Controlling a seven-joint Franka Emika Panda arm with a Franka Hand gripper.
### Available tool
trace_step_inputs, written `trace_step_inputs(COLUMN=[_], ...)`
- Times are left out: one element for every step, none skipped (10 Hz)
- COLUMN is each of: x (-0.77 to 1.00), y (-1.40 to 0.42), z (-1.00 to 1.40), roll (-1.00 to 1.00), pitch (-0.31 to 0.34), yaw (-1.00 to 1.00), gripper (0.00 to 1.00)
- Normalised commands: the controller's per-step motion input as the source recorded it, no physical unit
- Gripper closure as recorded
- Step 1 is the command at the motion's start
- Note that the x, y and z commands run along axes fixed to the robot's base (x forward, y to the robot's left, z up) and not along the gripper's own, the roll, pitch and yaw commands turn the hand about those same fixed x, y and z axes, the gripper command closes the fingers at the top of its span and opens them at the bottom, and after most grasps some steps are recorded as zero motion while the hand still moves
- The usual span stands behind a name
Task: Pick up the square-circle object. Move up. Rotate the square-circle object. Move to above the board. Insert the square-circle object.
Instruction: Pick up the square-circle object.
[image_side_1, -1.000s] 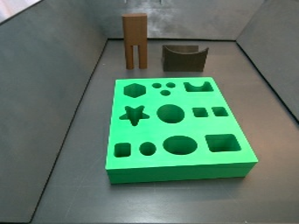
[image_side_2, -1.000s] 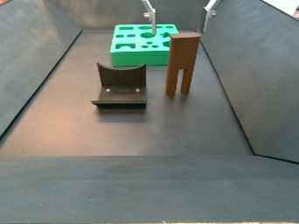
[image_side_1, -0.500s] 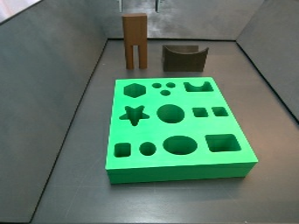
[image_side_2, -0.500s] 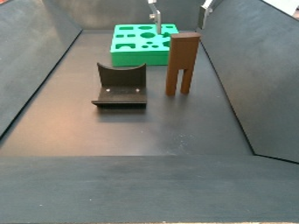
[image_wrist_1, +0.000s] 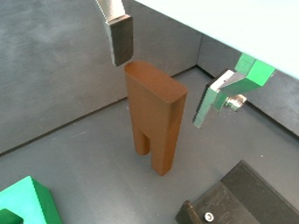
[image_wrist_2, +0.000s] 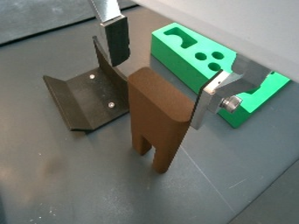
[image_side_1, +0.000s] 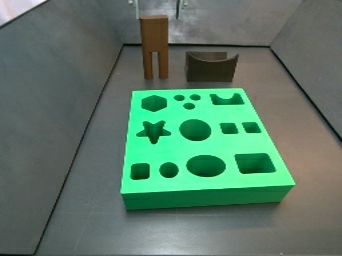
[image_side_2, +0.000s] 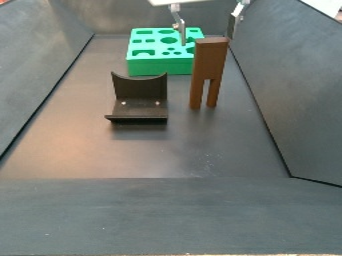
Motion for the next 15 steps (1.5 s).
trace_step_inputs(x=[0.03,0.02,0.06,0.04,0.07,0.00,0.00,0.00,0.00,0.00,0.00,0.00,0.00,0.00,0.00], y=[0.00,0.00,0.01,0.00,0.02,0.05,0.00,0.00,0.00,0.00,0.00,0.00,0.00,0.00,0.00], z=[-0.28,-0.36,-0.43,-0.42,-0.31,0.00,0.00,0.00,0.00,0.00,0.00,0.00,0.00,0.00,0.00], roll=[-0.07,-0.07,-0.07,-0.07,-0.07,-0.09,0.00,0.00,0.00,0.00,0.00,0.00,0.00,0.00,0.00], pitch=[-0.026,-0.057,-0.050,-0.054,-0.004,0.000,0.000,0.000,0.000,0.000,0.000,0.000,0.000,0.000,0.000], yaw=[0.00,0.00,0.00,0.00,0.00,-0.03,0.00,0.00,0.00,0.00,0.00,0.00,0.00,0.00,0.00], gripper=[0.00,0.00,0.00,0.00,0.00,0.00,0.00,1.00,1.00,1.00,1.00,1.00,1.00,1.00,1.00])
